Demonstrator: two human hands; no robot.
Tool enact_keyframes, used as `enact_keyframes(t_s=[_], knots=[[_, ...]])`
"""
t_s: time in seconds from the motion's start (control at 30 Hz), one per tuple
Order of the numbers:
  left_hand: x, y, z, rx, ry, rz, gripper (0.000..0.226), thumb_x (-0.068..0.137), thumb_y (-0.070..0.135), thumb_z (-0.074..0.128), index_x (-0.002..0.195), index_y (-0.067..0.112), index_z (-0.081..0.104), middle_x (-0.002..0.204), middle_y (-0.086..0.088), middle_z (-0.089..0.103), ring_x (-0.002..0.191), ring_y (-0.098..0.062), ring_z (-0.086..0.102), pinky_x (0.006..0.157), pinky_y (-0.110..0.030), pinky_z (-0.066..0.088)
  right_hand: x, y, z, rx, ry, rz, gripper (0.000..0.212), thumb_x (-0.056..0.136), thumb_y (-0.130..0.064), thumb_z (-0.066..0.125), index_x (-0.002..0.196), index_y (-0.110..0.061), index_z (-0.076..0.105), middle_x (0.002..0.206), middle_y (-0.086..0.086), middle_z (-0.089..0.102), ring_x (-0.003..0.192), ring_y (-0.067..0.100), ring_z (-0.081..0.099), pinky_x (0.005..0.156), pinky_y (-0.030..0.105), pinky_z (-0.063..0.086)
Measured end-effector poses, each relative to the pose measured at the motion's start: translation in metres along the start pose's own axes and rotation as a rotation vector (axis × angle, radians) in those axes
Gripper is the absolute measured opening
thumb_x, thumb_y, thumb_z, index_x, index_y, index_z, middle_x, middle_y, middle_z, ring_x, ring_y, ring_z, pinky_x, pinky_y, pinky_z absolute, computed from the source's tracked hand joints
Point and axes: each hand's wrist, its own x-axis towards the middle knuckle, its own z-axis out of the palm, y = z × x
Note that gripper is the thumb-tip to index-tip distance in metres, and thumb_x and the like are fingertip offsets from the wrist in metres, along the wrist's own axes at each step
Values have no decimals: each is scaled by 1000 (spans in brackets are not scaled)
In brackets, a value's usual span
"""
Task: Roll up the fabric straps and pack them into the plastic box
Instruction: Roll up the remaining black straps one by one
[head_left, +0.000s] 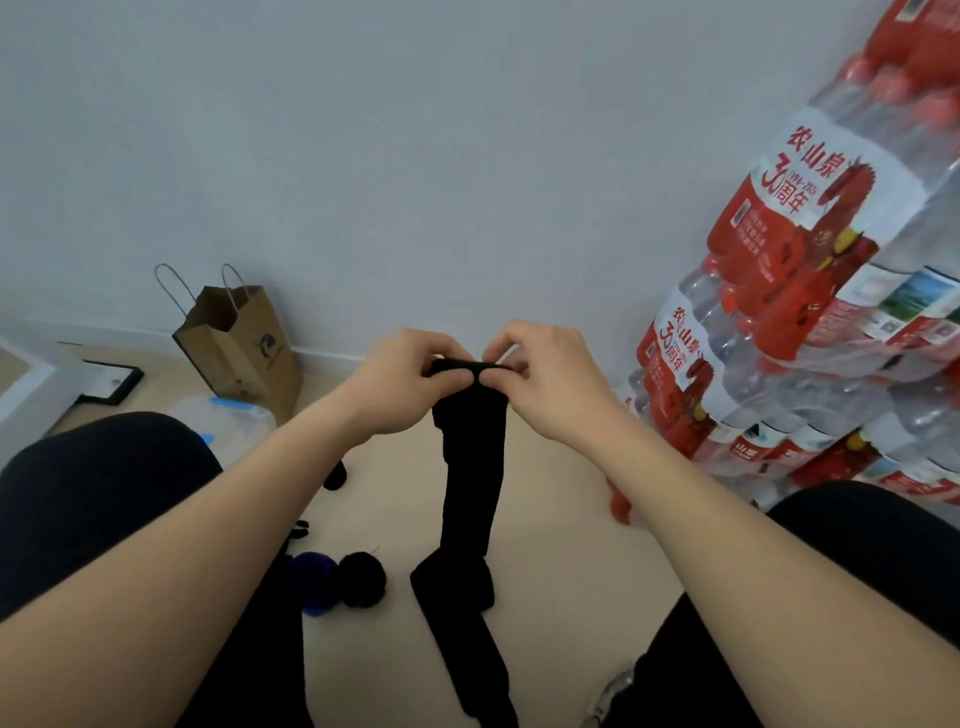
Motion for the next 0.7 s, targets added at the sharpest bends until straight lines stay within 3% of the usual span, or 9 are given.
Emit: enact_keyframes(t_s=[0.1, 0.23, 0.3, 0.37, 0.43, 0.5, 0.57, 0.63, 0.7], knots=[[1, -6, 3, -347, -81, -95, 14, 103, 14, 72, 107, 22, 83, 96, -13, 83, 84, -21, 78, 77, -32, 65, -1, 11, 3, 58, 55, 13, 14, 89, -20, 84, 86, -28, 73, 80, -8, 78, 74, 11, 74, 77, 35, 62], [5, -9, 3, -515, -92, -157, 22, 103, 35, 72, 115, 21, 84, 108, -13, 83, 101, -29, 80, 85, -40, 67, 9, 12, 2, 52, 61, -42, 14, 86, -19, 85, 83, -26, 74, 80, -11, 75, 74, 10, 72, 77, 32, 61], [8, -9, 2, -571, -76, -194, 25, 103, 34, 71, 116, 16, 83, 111, -15, 82, 103, -31, 80, 88, -41, 67, 15, 12, 2, 56, 63, -57, 16, 85, -16, 87, 82, -27, 75, 77, -18, 74, 74, 1, 71, 74, 20, 57], [9, -9, 1, -588, -26, -223, 17, 97, 20, 79, 112, 11, 83, 107, -19, 82, 101, -32, 80, 81, -37, 67, 18, 12, 2, 65, 21, -62, 21, 84, -16, 89, 79, -32, 75, 71, -26, 71, 72, -7, 69, 70, 7, 49], [10, -10, -1, -525, 20, -228, 21, 91, 11, 86, 111, 11, 82, 106, -21, 80, 99, -32, 80, 76, -31, 64, 20, 12, 0, 118, -50, -44, 20, 84, -21, 91, 79, -33, 75, 74, -24, 74, 70, -3, 73, 72, 13, 56], [11, -8, -5, -462, 33, -193, 22, 88, 10, 88, 110, 11, 82, 104, -17, 81, 98, -27, 80, 77, -30, 63, 21, 13, -3, 217, -121, 24, 15, 87, -24, 90, 93, -30, 78, 81, -14, 80, 71, 8, 78, 78, 31, 65], [11, -5, -7, -425, 22, -132, 16, 91, 8, 85, 106, 8, 80, 95, -13, 83, 87, -22, 80, 76, -30, 63, 21, 13, -6, 245, -159, 98, 18, 90, -26, 88, 105, -29, 78, 84, -7, 82, 72, 14, 79, 81, 40, 66], [10, -1, -5, -343, 12, -102, 13, 94, 11, 83, 101, 6, 72, 86, -12, 82, 74, -20, 78, 68, -30, 63, 21, 12, -5, 176, -145, 107, 9, 90, -24, 87, 93, -28, 79, 82, -6, 81, 73, 12, 78, 78, 41, 66], [8, 2, -3, -304, -32, -110, 18, 99, 14, 79, 100, 6, 63, 84, -17, 80, 72, -25, 79, 65, -33, 64, 19, 9, -3, 100, -104, 94, 16, 90, -21, 86, 84, -29, 73, 81, -7, 78, 65, 6, 74, 68, 35, 62]])
